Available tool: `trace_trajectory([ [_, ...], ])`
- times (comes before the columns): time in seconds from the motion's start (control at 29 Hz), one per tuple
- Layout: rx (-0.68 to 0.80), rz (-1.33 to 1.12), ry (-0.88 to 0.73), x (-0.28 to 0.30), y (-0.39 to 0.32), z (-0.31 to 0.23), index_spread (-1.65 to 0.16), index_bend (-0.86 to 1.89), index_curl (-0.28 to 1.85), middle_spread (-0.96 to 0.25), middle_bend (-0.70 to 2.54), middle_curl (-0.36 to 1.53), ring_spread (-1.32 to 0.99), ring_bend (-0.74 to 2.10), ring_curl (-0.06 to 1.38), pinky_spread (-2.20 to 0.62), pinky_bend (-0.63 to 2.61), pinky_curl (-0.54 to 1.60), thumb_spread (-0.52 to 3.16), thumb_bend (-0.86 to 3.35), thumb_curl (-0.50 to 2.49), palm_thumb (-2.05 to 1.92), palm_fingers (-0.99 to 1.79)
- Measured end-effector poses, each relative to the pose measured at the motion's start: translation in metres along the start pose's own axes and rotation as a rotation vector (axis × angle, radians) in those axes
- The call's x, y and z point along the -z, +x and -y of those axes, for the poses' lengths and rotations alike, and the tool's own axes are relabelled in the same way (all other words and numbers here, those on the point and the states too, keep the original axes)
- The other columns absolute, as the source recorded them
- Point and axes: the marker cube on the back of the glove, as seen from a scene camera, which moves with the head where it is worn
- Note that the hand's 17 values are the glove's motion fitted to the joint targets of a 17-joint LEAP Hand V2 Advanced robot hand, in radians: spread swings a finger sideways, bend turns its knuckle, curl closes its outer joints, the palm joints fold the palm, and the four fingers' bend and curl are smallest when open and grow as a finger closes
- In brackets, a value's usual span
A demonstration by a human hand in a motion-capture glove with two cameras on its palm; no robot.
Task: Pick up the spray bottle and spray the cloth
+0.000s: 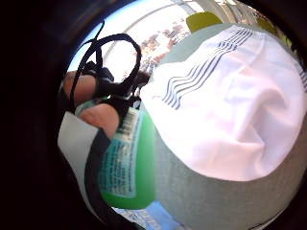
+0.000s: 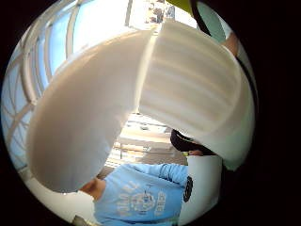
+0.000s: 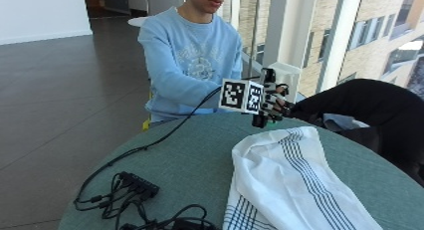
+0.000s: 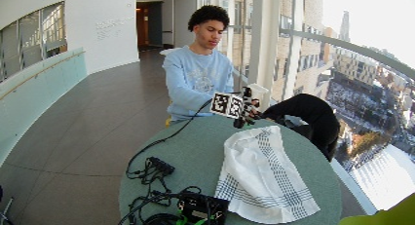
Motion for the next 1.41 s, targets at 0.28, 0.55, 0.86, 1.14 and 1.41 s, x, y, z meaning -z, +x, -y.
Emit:
trace_trajectory([
  [0.28,0.081,0.133,-0.04,-0.08,-0.009,0.009,-0.26,0.18,0.41,-0.05,0.16,0.35,-0.02,0.42,0.35,0.17,0.22,0.35,0.89,-0.02,0.6,0.95,1.0],
  [0.55,0.083,0.164,-0.057,-0.14,-0.003,0.016,-0.26,0.18,0.43,-0.04,0.15,0.34,-0.03,0.38,0.34,0.18,0.2,0.35,0.91,-0.02,0.59,0.95,0.98],
  [0.86,0.086,0.145,-0.047,-0.164,0.011,0.021,-0.27,0.18,0.44,-0.05,0.15,0.33,-0.04,0.34,0.34,0.19,0.2,0.35,0.93,-0.02,0.58,0.96,0.95],
  [1.14,0.081,0.159,-0.044,-0.169,0.013,0.019,-0.27,0.19,0.46,-0.06,0.15,0.32,-0.05,0.32,0.34,0.2,0.19,0.35,0.95,-0.02,0.56,0.95,0.95],
  [1.41,0.046,0.131,-0.067,-0.167,0.016,0.01,-0.29,0.13,0.44,-0.08,0.17,0.33,-0.07,0.31,0.35,0.19,0.2,0.35,0.98,-0.02,0.55,0.94,0.89],
])
